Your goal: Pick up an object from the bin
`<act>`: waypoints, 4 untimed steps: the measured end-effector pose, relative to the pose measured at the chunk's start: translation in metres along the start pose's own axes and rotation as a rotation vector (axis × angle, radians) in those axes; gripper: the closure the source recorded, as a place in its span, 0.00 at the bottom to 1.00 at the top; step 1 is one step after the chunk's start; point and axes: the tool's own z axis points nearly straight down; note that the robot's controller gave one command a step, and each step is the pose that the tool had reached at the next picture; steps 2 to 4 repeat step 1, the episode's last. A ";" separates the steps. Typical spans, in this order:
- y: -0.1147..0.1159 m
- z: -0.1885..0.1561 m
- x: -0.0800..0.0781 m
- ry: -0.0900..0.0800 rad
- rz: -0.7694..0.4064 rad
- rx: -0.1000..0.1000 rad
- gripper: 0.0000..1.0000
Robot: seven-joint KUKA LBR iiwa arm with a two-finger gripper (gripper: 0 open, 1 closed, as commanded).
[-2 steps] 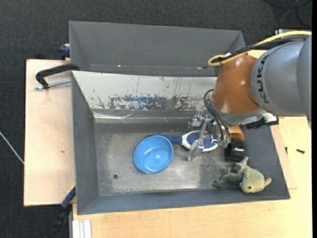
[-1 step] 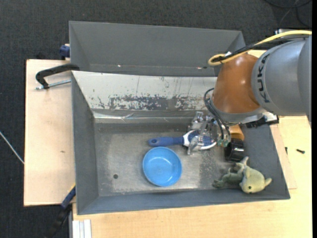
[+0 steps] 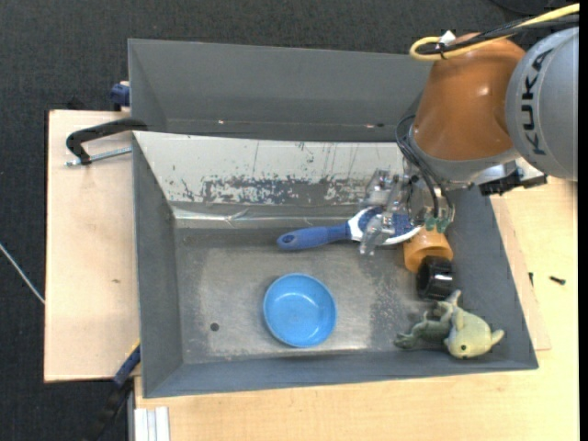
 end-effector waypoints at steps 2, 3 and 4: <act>-0.084 -0.113 -0.007 0.000 -0.253 0.004 1.00; -0.084 -0.113 -0.007 0.000 -0.253 0.004 1.00; -0.084 -0.113 -0.007 0.000 -0.253 0.004 1.00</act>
Offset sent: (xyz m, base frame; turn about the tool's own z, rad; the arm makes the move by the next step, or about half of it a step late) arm -0.0064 -0.0812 0.1085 -0.2573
